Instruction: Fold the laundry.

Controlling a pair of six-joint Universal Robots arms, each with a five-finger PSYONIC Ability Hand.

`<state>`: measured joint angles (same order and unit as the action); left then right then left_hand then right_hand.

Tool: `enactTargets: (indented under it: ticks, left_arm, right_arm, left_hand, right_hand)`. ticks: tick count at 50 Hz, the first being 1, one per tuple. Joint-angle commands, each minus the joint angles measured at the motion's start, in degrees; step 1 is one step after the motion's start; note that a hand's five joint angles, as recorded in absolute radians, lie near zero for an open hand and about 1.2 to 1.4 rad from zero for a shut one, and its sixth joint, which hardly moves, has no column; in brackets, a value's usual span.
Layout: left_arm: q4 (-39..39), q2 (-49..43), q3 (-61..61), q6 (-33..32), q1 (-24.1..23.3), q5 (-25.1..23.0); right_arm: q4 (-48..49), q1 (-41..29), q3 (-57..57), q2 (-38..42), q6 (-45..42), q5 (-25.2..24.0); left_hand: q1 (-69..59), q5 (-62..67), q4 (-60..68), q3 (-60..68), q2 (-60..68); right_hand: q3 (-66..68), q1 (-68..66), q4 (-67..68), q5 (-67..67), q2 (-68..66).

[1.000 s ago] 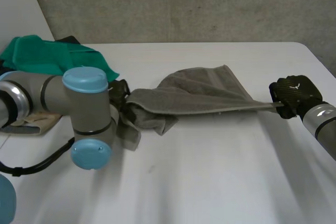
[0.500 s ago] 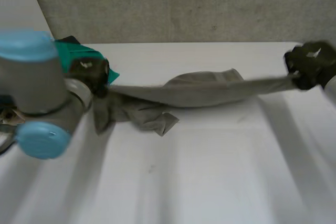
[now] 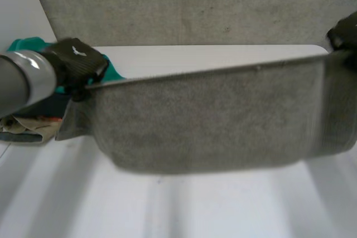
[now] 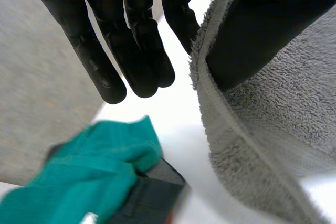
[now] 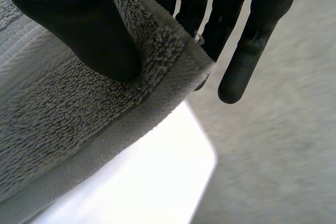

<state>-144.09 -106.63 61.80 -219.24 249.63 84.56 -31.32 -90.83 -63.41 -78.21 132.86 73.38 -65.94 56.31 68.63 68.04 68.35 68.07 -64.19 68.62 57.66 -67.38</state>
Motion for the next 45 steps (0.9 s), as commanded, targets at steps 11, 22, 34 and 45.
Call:
enactTargets:
  ticks: [11,22,34,45]
  left_arm:
    - [-47.0,-18.0,-25.5,3.7,-1.3,0.3]
    - [-50.2,-10.6,-21.7,11.7,0.3,-0.2]
    - [-50.0,-6.0,5.1,11.6,1.5,-3.3]
    - [-58.0,-15.3,27.6,4.2,1.9,-5.7]
  right_arm:
    - [49.4,-7.3,12.8,16.2,23.1,15.8]
    - [61.5,-7.3,6.4,9.9,25.9,12.0]
    - [49.7,-6.6,-7.4,9.4,24.6,5.3]
    - [48.7,-5.1,-23.9,15.0,17.5,3.1]
  left_hand:
    - [-14.1,13.7,11.4,12.0,11.6]
    - [-14.1,13.7,11.4,12.0,11.6]
    - [-14.1,13.7,11.4,12.0,11.6]
    - [-13.2,12.9,10.6,11.1,10.8]
  right_hand:
    - [11.9,-15.8,11.4,12.3,-12.6]
    - [11.9,-15.8,11.4,12.3,-12.6]
    - [11.9,-15.8,11.4,12.3,-12.6]
    - [11.9,-15.8,11.4,12.3,-12.6]
